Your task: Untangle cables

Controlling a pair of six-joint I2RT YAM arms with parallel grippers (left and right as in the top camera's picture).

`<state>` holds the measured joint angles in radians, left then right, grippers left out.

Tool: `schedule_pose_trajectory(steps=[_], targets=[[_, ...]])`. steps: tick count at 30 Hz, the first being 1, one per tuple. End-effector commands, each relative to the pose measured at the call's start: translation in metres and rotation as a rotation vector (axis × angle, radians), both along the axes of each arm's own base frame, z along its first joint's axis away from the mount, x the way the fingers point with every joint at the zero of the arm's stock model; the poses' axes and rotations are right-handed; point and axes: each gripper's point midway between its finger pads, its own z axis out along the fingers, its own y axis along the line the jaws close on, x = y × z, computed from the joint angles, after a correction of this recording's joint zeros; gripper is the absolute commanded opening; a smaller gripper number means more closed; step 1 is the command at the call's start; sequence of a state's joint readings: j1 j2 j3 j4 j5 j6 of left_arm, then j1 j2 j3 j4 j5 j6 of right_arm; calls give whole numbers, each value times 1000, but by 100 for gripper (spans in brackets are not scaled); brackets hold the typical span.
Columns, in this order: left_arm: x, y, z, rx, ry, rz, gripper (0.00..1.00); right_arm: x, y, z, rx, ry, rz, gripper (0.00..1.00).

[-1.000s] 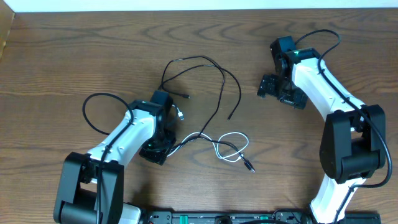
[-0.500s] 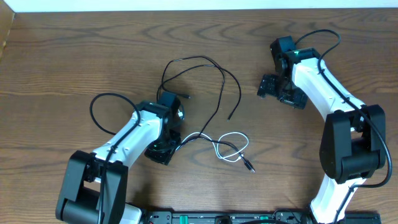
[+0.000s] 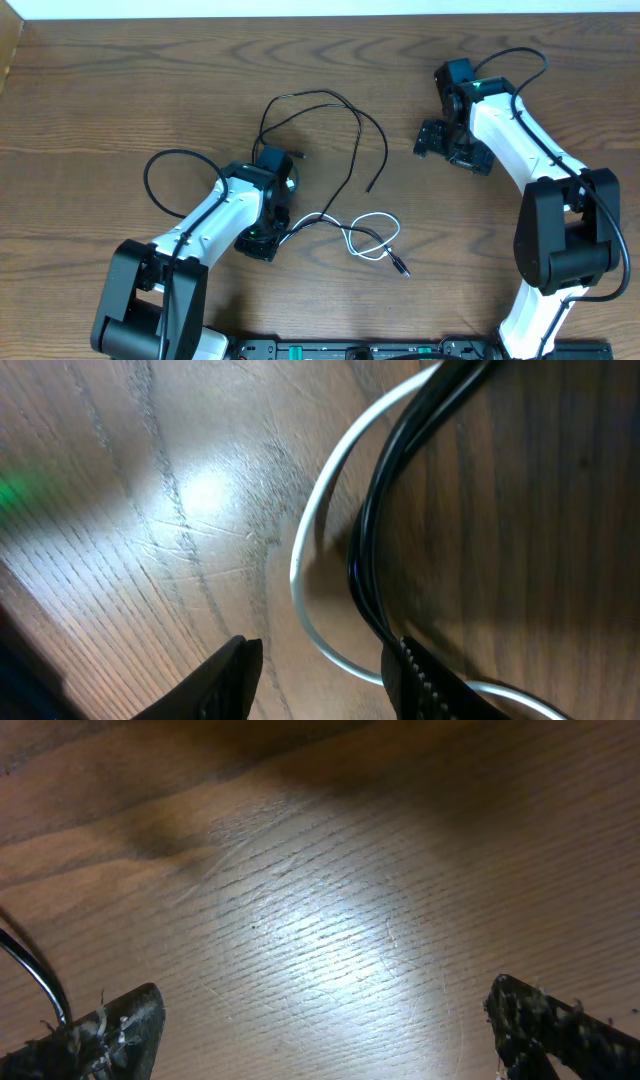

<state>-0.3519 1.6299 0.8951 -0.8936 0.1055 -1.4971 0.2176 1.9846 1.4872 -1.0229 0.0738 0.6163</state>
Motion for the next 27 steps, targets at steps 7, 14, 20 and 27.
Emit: schedule_pose_trajectory(steps=[7,14,20,27], targets=[[-17,11,-11,53,50,26,38,0,4,6,9,-14,19,99],[-37,18,-26,68,87,26,35,0,4,6,9,-14,18,99],[-37,31,-27,136,74,11,28,0,3,6,8,-14,18,99],[-32,42,-26,193,50,-44,7,0,4,6,9,-14,19,99]])
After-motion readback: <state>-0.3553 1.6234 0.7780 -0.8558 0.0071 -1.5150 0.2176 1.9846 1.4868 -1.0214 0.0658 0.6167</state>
